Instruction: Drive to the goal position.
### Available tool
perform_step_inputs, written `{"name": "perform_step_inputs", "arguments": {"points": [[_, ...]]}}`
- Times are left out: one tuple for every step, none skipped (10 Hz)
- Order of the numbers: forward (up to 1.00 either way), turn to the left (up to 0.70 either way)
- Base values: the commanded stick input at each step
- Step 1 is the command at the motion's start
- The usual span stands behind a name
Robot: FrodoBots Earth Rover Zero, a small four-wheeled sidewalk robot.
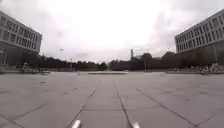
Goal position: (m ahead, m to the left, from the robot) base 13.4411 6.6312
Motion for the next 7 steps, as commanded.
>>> {"name": "perform_step_inputs", "arguments": {"points": [[0.7, 0.0], [0.7, 0.0], [0.7, 0.0], [0.7, 0.0], [0.7, 0.01], [0.7, 0.02], [0.7, 0.02]]}}
